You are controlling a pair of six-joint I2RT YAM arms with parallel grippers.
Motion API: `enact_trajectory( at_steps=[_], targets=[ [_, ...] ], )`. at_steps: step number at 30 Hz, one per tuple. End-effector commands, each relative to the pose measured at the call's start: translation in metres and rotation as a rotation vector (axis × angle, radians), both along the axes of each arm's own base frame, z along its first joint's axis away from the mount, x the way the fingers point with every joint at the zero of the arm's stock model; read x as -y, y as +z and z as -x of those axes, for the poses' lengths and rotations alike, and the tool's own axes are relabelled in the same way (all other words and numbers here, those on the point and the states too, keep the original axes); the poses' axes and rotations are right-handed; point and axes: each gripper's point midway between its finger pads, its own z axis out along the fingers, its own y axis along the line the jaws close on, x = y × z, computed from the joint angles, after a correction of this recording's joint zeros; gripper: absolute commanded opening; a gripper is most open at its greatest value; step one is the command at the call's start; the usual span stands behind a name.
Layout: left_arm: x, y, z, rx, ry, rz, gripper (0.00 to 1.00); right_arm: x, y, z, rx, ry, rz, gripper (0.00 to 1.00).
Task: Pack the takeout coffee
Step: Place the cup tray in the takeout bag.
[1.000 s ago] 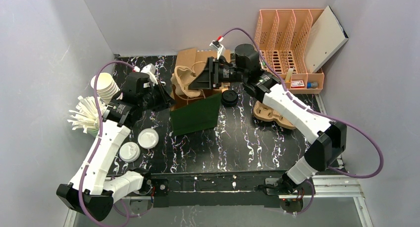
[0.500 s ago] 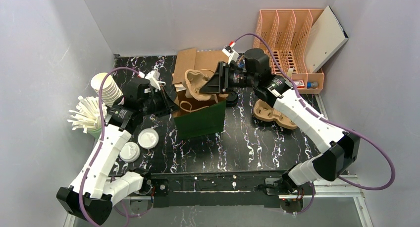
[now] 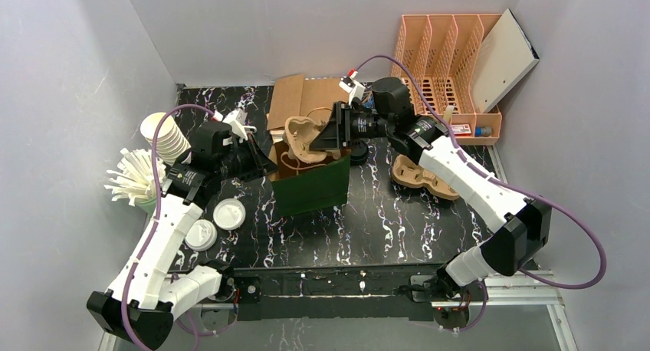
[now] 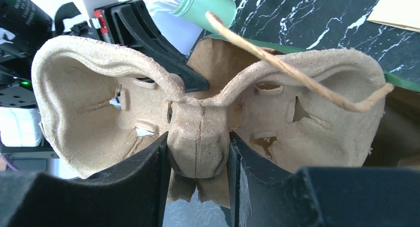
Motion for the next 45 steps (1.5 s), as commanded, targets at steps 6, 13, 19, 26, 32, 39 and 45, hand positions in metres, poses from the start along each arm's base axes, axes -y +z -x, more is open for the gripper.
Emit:
enact_trajectory(
  at_steps=[6,13,19,26,32,39,45],
  targets=[
    [-0.004,0.007,0.001,0.030,0.005,-0.005,0.05,-0.004,-0.026,-0.003,-0.005,-0.022,0.139,0.37],
    [-0.010,0.008,-0.003,0.046,0.040,-0.028,0.12,-0.009,-0.030,0.004,-0.020,-0.046,0.190,0.40],
    [-0.010,0.008,-0.006,0.051,0.043,-0.032,0.15,0.001,-0.042,-0.016,-0.001,-0.154,0.281,0.42],
    [-0.006,0.009,-0.004,0.046,0.024,-0.017,0.13,0.006,-0.033,-0.034,0.024,-0.278,0.276,0.48],
    [-0.004,0.012,-0.001,0.054,0.014,0.002,0.12,0.003,-0.043,-0.040,0.032,-0.306,0.350,0.50],
    [-0.005,0.017,-0.002,0.074,0.022,0.005,0.10,0.008,-0.058,-0.036,0.096,-0.339,0.516,0.55],
    [-0.005,0.018,-0.006,0.081,0.030,0.001,0.10,0.017,-0.066,-0.033,0.126,-0.317,0.592,0.56]
  ],
)
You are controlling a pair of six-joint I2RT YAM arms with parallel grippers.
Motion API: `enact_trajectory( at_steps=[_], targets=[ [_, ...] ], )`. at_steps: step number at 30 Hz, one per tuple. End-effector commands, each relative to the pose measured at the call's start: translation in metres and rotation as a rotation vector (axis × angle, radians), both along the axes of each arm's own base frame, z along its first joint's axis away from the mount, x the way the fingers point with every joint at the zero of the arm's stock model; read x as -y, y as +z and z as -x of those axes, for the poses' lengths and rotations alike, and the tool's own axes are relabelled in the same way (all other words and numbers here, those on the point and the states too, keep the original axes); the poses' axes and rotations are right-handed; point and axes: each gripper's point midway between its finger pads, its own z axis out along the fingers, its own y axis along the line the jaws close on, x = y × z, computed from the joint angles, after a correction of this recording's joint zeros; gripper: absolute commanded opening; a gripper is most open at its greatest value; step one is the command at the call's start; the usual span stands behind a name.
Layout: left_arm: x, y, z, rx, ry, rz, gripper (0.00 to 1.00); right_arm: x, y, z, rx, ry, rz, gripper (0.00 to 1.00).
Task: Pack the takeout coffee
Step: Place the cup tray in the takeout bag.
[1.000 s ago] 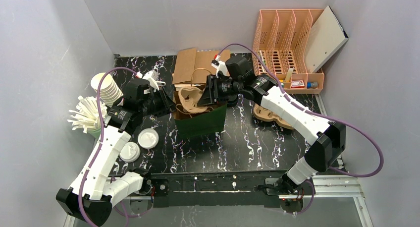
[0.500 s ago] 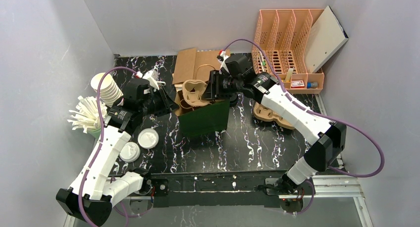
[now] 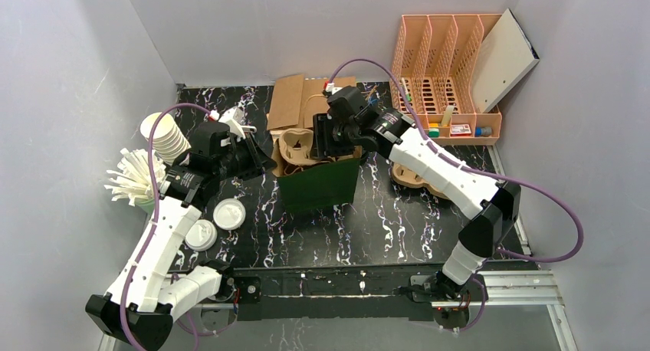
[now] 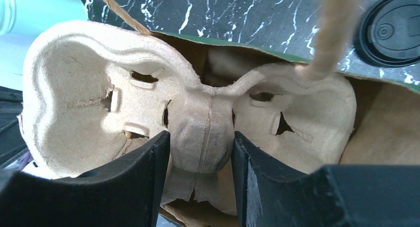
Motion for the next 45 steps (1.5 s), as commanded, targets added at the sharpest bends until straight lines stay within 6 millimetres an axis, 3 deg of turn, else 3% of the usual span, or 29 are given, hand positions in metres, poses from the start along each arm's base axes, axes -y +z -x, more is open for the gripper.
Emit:
enact_trajectory(
  at_steps=[1,7,13,18,25,33,40,45],
  targets=[
    [0.000,0.013,-0.001,0.038,0.002,0.013,0.10,0.016,0.004,-0.006,0.062,-0.001,0.104,0.57],
    [0.009,0.020,-0.003,0.050,-0.016,0.054,0.09,0.022,-0.006,-0.014,0.093,-0.045,0.184,0.57],
    [0.021,0.021,-0.003,0.048,-0.038,0.081,0.09,0.006,-0.007,-0.016,0.126,-0.063,0.152,0.56],
    [0.025,0.023,-0.004,0.057,-0.043,0.081,0.08,0.004,-0.019,-0.016,0.149,-0.078,0.224,0.56],
    [0.026,0.028,-0.007,0.074,-0.034,0.074,0.08,0.018,-0.028,-0.010,0.230,-0.107,0.322,0.55],
    [0.027,0.039,-0.003,0.099,-0.042,0.080,0.08,0.038,-0.038,-0.019,0.278,-0.129,0.449,0.53],
    [0.022,0.033,-0.006,0.095,-0.024,0.046,0.08,0.035,-0.042,-0.012,0.242,-0.050,0.487,0.54],
    [0.011,0.029,-0.012,0.099,-0.024,-0.061,0.25,0.019,-0.027,-0.005,0.254,0.006,0.375,0.55]
  ],
)
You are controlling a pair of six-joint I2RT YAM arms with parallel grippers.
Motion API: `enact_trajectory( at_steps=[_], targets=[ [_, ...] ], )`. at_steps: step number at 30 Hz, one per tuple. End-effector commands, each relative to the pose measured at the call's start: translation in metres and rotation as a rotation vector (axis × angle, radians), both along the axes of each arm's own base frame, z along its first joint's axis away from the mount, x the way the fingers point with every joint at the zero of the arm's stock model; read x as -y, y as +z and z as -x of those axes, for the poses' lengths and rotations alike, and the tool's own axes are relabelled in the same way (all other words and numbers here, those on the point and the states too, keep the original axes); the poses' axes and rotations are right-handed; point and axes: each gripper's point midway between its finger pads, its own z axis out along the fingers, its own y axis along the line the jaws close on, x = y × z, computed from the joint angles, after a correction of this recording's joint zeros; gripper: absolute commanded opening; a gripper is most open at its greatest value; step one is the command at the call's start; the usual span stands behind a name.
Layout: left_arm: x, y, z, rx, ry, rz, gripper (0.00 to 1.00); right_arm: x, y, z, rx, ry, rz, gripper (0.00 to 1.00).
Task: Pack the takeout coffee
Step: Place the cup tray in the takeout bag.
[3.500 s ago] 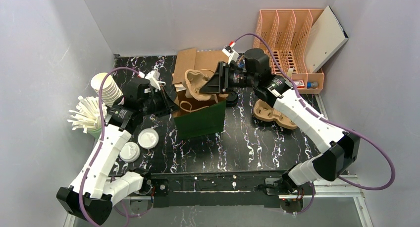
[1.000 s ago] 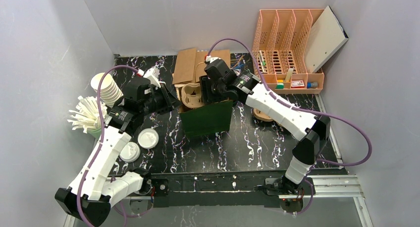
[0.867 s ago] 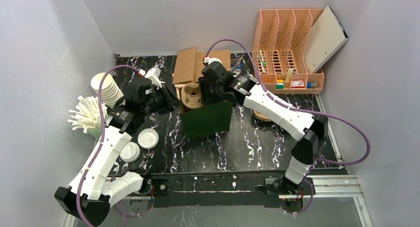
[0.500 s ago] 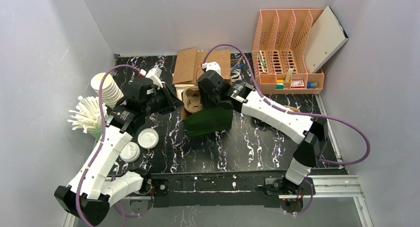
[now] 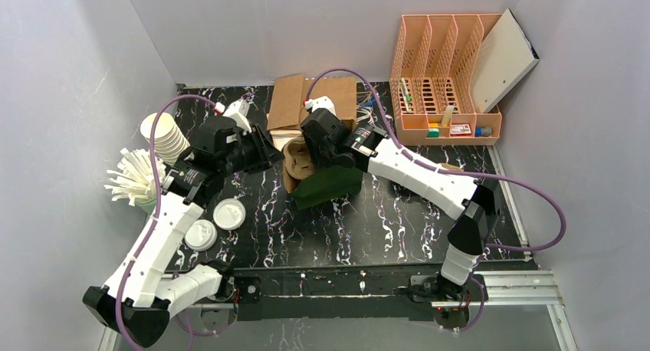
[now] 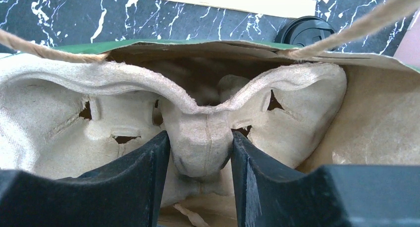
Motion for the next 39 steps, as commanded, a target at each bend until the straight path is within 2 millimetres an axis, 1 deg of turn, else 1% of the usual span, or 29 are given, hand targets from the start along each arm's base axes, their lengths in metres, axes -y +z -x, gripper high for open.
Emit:
enact_trajectory(
  at_steps=[1,4,6,12,15,19,21,23,24,26,29,31,36,39],
  targets=[
    [-0.009,0.009,-0.005,0.024,-0.002,-0.093,0.27,0.002,0.009,0.008,-0.007,0.070,-0.003,0.55],
    [-0.007,-0.003,-0.005,-0.014,-0.019,-0.111,0.33,-0.001,0.016,0.009,-0.001,0.074,-0.030,0.55],
    [-0.007,-0.010,-0.004,-0.031,-0.021,-0.123,0.35,-0.001,0.017,0.009,0.000,0.071,-0.033,0.55],
    [-0.006,-0.025,0.002,-0.066,-0.032,-0.150,0.36,-0.001,0.016,0.008,-0.003,0.062,-0.034,0.55],
    [-0.005,-0.030,0.006,-0.079,-0.042,-0.159,0.29,-0.001,0.017,0.008,-0.001,0.060,-0.038,0.55],
    [-0.004,-0.038,0.006,-0.096,-0.044,-0.176,0.27,-0.003,0.018,0.009,-0.003,0.063,-0.049,0.55],
    [-0.004,-0.041,0.004,-0.102,-0.041,-0.186,0.21,-0.002,0.018,0.009,-0.003,0.061,-0.050,0.55],
    [-0.006,-0.040,0.002,-0.097,-0.029,-0.200,0.13,-0.001,0.019,0.008,0.000,0.058,-0.050,0.55],
    [-0.007,-0.037,0.001,-0.086,-0.020,-0.205,0.11,-0.001,0.019,0.008,0.001,0.057,-0.046,0.55],
    [-0.012,-0.033,0.000,-0.074,-0.005,-0.225,0.10,0.002,0.018,0.008,0.004,0.049,-0.036,0.55],
    [-0.016,-0.027,0.000,-0.065,-0.003,-0.247,0.10,0.011,0.015,0.004,0.015,0.022,0.006,0.55],
    [-0.021,-0.026,-0.002,-0.061,0.019,-0.267,0.08,0.017,0.012,0.002,0.020,0.017,0.038,0.55],
    [-0.021,-0.026,-0.005,-0.060,0.025,-0.275,0.02,0.022,0.000,0.003,-0.005,0.033,0.105,0.55],
    [-0.020,-0.020,-0.008,-0.051,0.028,-0.270,0.00,0.023,-0.002,0.005,-0.014,0.039,0.118,0.55]
  ],
)
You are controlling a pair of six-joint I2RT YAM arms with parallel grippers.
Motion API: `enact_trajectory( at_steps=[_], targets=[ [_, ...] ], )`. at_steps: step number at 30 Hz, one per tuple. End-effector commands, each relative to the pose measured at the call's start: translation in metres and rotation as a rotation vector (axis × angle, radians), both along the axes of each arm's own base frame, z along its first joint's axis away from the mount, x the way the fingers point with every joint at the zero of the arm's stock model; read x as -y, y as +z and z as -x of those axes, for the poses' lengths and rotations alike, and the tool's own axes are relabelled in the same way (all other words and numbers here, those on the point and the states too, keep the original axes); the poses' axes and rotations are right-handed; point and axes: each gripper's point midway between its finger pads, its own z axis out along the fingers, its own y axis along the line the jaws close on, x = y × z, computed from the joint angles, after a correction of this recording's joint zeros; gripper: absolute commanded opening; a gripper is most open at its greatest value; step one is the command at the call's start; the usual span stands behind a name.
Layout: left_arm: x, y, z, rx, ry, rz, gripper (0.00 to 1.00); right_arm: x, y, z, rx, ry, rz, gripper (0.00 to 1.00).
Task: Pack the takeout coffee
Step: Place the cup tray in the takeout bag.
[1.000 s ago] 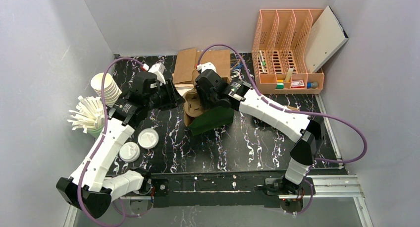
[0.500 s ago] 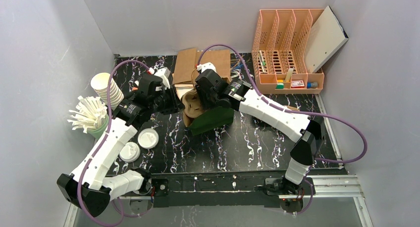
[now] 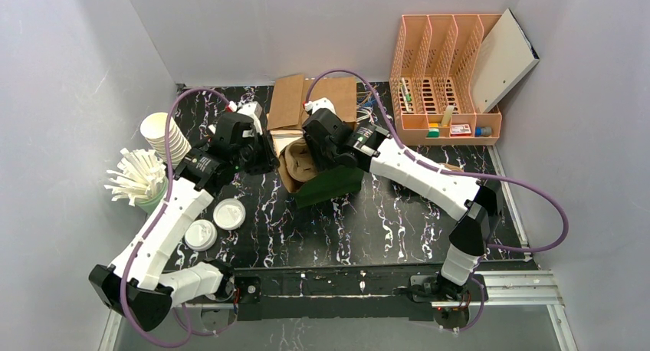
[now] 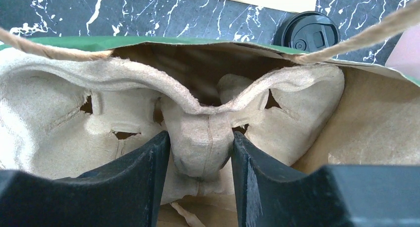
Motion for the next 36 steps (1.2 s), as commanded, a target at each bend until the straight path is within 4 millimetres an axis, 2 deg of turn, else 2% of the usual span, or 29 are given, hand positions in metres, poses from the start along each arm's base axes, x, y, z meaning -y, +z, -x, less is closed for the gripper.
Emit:
enact_trajectory(
  at_steps=[1,13,16,23,30,36],
  targets=[
    [-0.003,0.013,-0.005,0.024,0.013,-0.019,0.00,0.018,-0.003,-0.001,0.004,-0.001,0.089,0.56],
    [0.028,0.038,-0.012,0.028,-0.062,0.110,0.00,0.002,0.010,-0.003,0.022,0.121,0.081,0.71],
    [0.028,0.038,-0.012,0.025,-0.058,0.113,0.00,-0.001,0.015,-0.002,0.034,0.141,0.058,0.76],
    [0.029,0.031,-0.011,-0.009,-0.051,0.117,0.01,-0.002,0.042,-0.001,0.099,0.162,-0.018,0.92],
    [0.024,0.030,-0.010,-0.016,-0.032,0.090,0.01,-0.001,0.061,0.002,0.112,0.150,-0.058,0.93],
    [0.024,0.029,-0.010,-0.020,-0.032,0.089,0.01,0.002,0.061,0.004,0.100,0.151,-0.050,0.95]
  ],
)
